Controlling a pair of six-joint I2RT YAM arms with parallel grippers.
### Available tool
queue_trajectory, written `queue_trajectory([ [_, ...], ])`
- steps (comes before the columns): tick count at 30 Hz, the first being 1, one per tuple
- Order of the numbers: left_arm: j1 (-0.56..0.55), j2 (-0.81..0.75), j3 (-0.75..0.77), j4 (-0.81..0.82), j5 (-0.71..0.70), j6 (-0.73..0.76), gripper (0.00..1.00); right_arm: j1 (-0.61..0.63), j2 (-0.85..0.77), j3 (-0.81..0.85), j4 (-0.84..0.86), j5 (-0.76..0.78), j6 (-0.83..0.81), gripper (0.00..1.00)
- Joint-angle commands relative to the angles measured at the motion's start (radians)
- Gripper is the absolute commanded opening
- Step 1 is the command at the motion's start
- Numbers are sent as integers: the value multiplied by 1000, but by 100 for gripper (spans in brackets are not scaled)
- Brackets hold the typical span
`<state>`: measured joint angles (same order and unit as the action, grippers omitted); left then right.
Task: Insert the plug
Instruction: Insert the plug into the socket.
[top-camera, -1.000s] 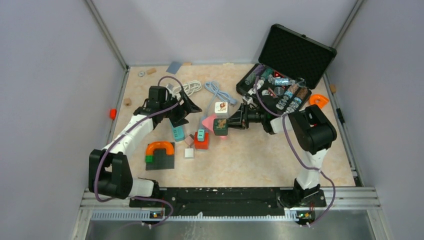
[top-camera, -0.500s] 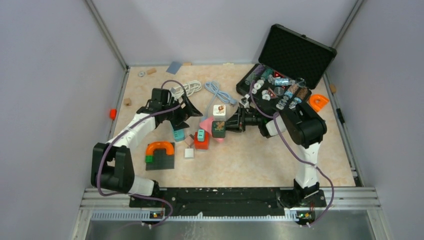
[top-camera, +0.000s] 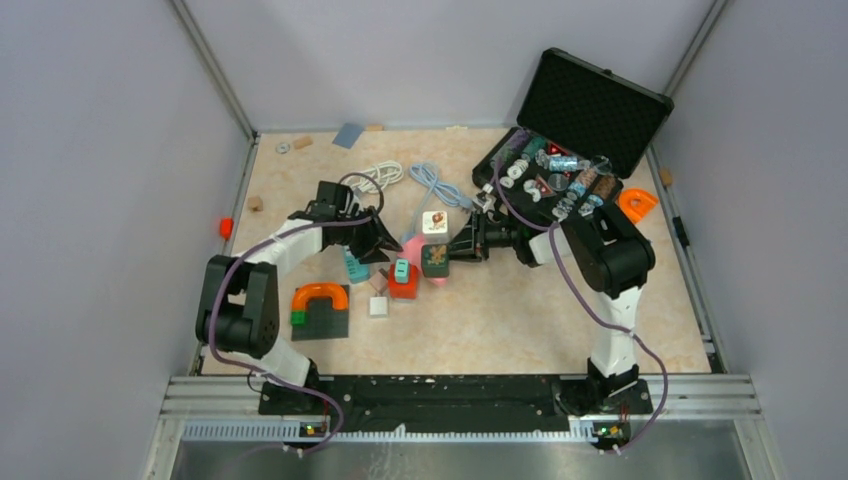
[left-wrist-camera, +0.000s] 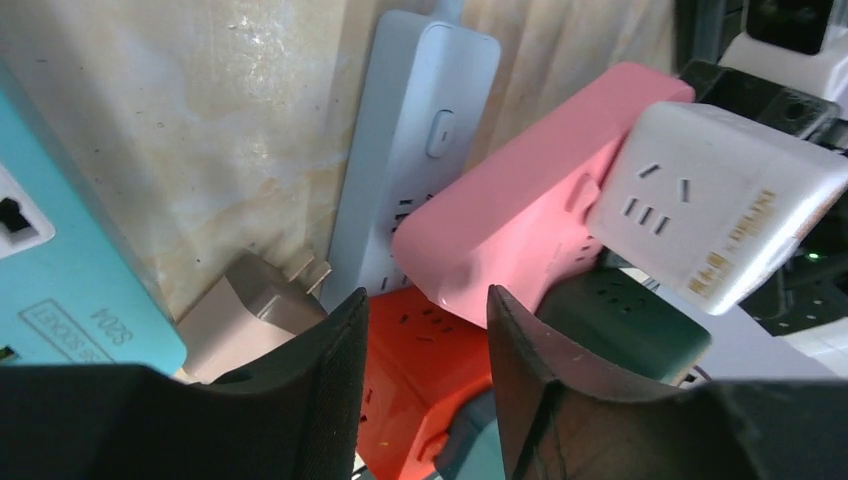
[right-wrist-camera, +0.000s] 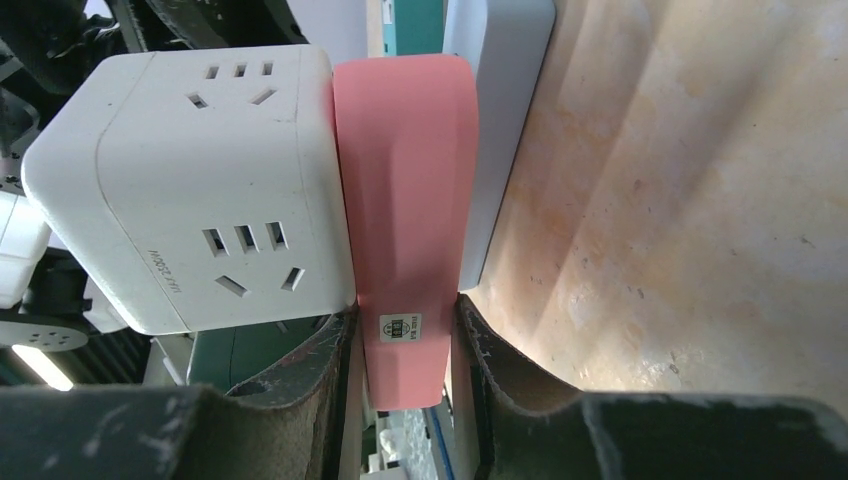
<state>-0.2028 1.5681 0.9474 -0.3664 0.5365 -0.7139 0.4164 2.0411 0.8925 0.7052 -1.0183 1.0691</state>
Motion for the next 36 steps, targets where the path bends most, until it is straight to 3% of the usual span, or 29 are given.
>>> queue_trajectory([
  [1,-21,51,41,21,21,37,47,4,-31,23,-46,35,-78,0],
  [4,-32,80,45,21,2,43,44,5,-24,26,-65,36,-90,0],
  [14,-51,161,64,-53,-86,85,11,5,-12,87,-353,85,-230,0],
  [21,-82,249,88,-96,-92,119,0,7,-9,118,-516,124,-334,0],
  [29,-111,294,142,-189,-168,123,0,41,5,191,-736,203,-510,0],
  [33,-112,286,145,-187,-168,129,0,45,1,199,-758,215,-528,0],
  [36,-112,251,157,-179,-171,130,9,45,-17,227,-805,224,-549,0],
])
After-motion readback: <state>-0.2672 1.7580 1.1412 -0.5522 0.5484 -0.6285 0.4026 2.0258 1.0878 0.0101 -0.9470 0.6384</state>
